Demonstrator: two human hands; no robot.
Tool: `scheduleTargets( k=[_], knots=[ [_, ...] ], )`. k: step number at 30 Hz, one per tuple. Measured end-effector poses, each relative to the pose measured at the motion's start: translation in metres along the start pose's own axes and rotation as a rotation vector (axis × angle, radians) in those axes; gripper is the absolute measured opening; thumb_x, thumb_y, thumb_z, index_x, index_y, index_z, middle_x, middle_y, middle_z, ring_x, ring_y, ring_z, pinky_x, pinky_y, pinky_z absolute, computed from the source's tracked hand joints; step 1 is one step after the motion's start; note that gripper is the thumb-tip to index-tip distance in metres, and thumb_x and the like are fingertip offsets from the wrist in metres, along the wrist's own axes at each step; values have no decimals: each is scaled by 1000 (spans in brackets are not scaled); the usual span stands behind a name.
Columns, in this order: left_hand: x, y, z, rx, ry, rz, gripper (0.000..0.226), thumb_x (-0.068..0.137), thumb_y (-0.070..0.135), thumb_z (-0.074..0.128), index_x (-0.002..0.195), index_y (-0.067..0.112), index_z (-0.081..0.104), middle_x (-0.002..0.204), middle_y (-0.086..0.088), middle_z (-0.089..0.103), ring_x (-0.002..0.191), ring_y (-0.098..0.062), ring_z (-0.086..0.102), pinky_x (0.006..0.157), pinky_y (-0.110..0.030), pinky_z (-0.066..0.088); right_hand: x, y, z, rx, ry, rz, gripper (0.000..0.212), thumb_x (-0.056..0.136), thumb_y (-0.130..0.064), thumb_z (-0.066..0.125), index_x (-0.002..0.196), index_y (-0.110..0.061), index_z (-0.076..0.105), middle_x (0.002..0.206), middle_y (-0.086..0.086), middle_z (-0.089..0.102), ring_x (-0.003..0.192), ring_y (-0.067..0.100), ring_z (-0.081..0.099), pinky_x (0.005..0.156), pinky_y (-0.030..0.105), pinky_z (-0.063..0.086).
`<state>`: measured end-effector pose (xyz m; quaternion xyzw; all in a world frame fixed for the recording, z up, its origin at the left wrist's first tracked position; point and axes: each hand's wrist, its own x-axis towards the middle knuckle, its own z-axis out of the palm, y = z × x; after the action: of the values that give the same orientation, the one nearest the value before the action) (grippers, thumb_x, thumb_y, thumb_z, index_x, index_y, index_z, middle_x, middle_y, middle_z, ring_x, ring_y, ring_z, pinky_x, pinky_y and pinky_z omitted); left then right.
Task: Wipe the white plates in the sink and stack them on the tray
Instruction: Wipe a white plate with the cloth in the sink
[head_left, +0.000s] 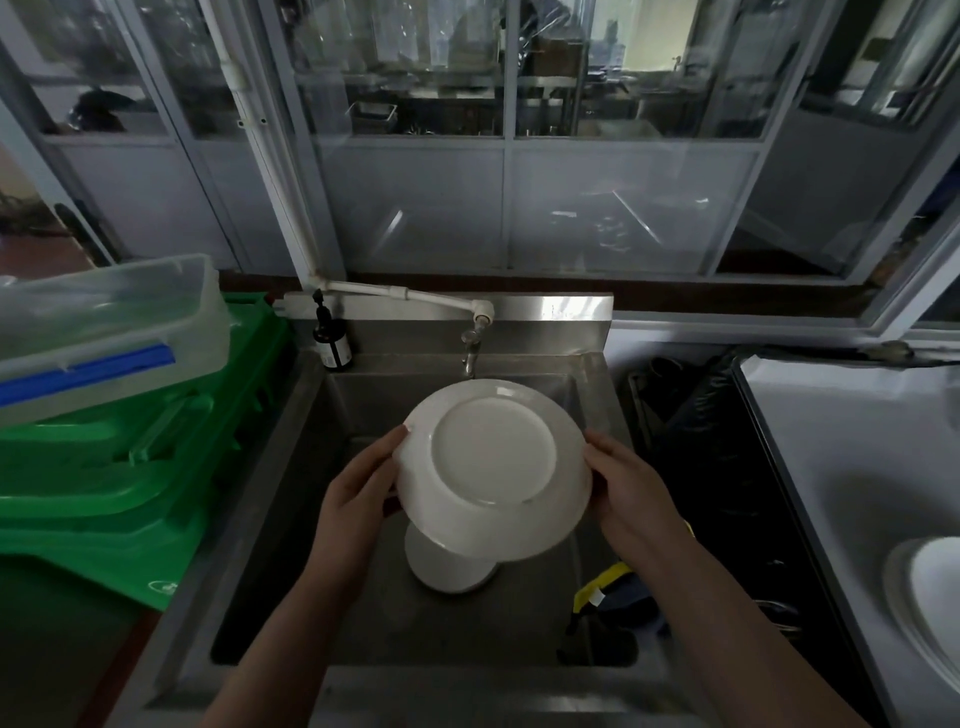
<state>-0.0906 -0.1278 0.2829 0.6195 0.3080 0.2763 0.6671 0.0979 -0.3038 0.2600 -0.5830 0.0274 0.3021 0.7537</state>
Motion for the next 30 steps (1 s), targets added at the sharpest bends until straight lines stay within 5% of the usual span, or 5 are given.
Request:
scheduleTargets(
  k=[5, 10, 15, 20, 30],
  knots=[
    [6, -12, 6, -80, -6, -49, 49, 101, 5, 51, 142, 32, 48, 105, 3, 71, 101, -12, 68, 84, -29, 56, 0, 0, -1, 119, -24, 20, 27, 99, -6, 50, 120, -10, 68, 114, 9, 71, 104, 22, 66, 76, 34, 52],
    [3, -25, 10, -146, -79, -125, 32, 100, 6, 50, 128, 13, 65, 116, -9, 73, 111, -27, 67, 98, -46, 51, 0, 0, -4, 227, 63, 40, 27, 100, -2, 46, 104, -15, 69, 102, 6, 71, 98, 20, 64, 86, 35, 50],
    [2, -27, 19, -241, -132, -157, 27, 101, 14, 47, 117, 14, 68, 110, -8, 72, 99, -21, 65, 85, -37, 52, -4, 4, -10, 251, 17, 98, 29, 103, -4, 40, 102, -11, 68, 85, 2, 76, 90, 18, 65, 78, 32, 50],
    [0, -30, 25, -291, -187, -149, 37, 102, 29, 42, 134, 22, 58, 132, -6, 65, 126, -26, 58, 104, -46, 45, -4, 13, -12, 259, -30, 154, 30, 103, -6, 39, 109, -12, 68, 95, 7, 76, 96, 22, 66, 79, 36, 51],
    [7, -37, 32, -192, -47, -89, 29, 100, 44, 47, 122, 38, 66, 128, 1, 67, 122, -28, 60, 107, -63, 42, 5, 33, -3, 176, -24, 174, 28, 103, -9, 41, 115, -12, 66, 109, 10, 70, 101, 24, 63, 82, 36, 52]
  ],
)
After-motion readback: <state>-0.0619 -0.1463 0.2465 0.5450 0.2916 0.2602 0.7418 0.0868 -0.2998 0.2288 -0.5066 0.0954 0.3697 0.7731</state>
